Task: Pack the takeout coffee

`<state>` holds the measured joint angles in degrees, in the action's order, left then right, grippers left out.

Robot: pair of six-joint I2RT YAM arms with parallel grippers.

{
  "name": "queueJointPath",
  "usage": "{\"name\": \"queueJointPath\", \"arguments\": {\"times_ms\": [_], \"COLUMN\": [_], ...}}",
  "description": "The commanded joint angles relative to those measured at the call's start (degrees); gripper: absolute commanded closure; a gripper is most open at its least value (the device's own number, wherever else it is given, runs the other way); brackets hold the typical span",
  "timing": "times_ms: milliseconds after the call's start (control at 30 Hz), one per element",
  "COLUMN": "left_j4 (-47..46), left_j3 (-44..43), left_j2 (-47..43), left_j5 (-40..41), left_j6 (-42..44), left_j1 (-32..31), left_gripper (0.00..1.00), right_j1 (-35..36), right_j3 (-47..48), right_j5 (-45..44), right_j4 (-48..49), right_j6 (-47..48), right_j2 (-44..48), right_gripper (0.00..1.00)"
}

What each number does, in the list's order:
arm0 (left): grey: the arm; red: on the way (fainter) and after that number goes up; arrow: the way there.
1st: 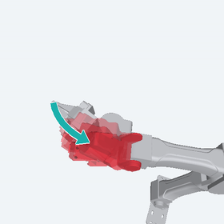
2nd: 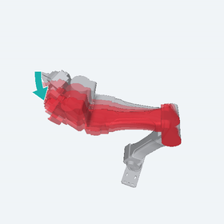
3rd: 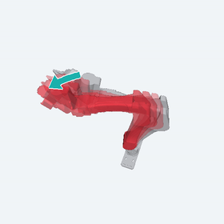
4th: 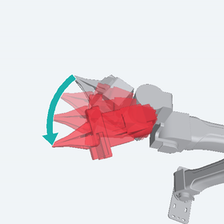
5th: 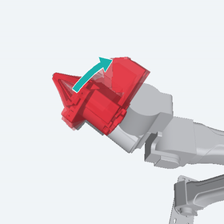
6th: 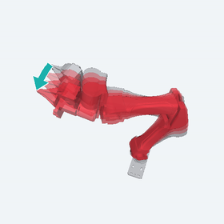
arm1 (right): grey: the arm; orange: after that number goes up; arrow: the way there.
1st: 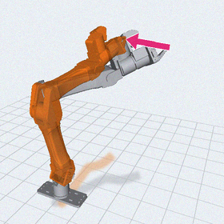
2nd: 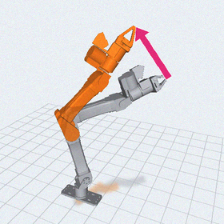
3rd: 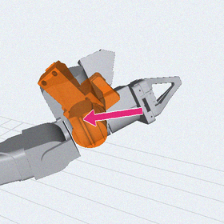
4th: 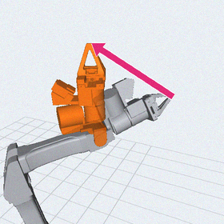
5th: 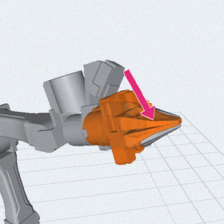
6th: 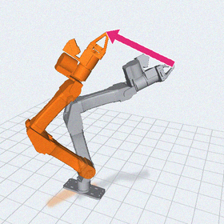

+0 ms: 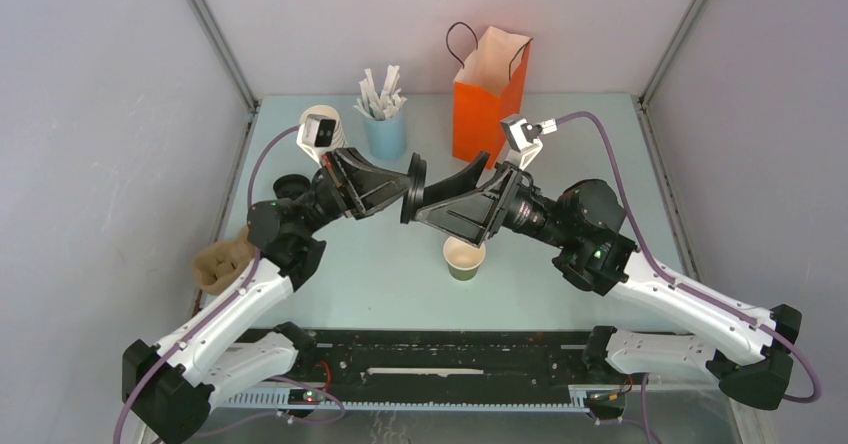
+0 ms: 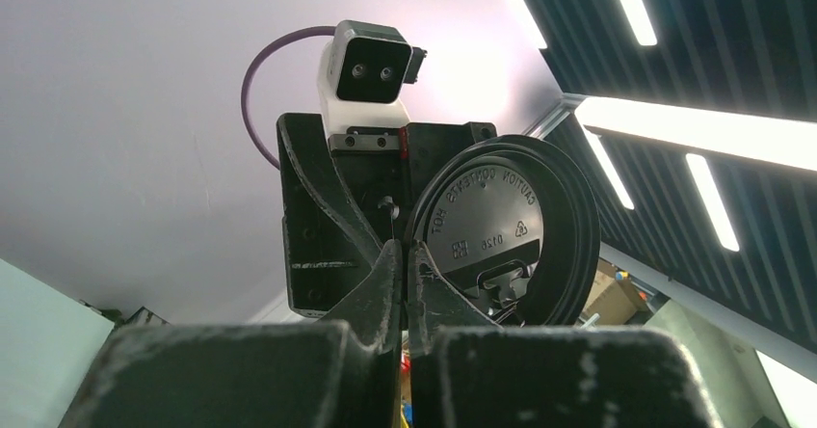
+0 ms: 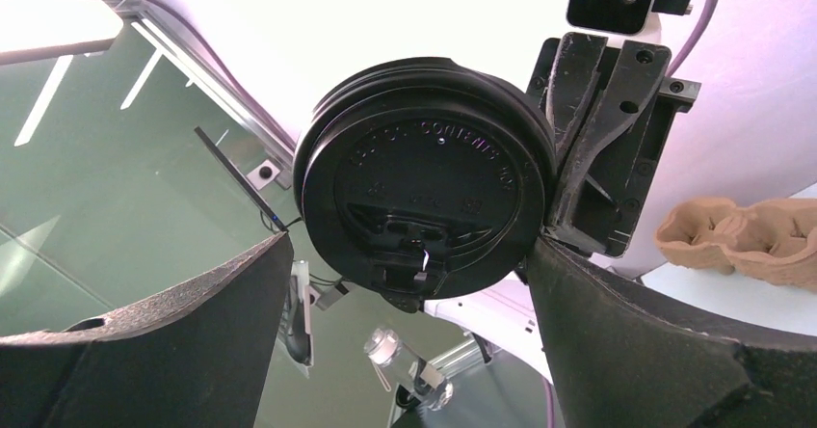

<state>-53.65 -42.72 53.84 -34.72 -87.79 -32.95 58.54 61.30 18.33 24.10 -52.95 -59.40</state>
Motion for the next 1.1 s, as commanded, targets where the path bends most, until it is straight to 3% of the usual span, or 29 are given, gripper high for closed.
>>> {"name": "queueJointPath", "arguments": {"times_ms": [0, 367, 833, 1067], "left_j4": [0.30, 1.61, -2.24, -2.26], "left_j3": [0.97, 0.81, 1.94, 1.51], "left_j2": [-0.89, -1.37, -1.83, -1.77], "left_j5": [-0.70, -1.35, -1.93, -2.14], "left_j6": [2.32, 3.91, 4.35, 4.51], "left_j1": [0.28, 0.30, 0.25, 0.25], "left_gripper": [1.00, 1.00, 1.00, 1.00], "right_j1": [0.43, 0.34, -1.99, -2.12], "right_j3": [2.30, 3.11, 0.53, 0.40], "right_j5": [-2.28, -4.22, -0.03, -1.76], "right_j4": [0.39, -2.27, 5.98, 3.81], "right_j6": [0.85, -0.21, -10.28, -10.73], "right_j2": [0.55, 0.44, 0.64, 0.63], "right_gripper": [0.00, 0.00, 0.00, 0.00]}}
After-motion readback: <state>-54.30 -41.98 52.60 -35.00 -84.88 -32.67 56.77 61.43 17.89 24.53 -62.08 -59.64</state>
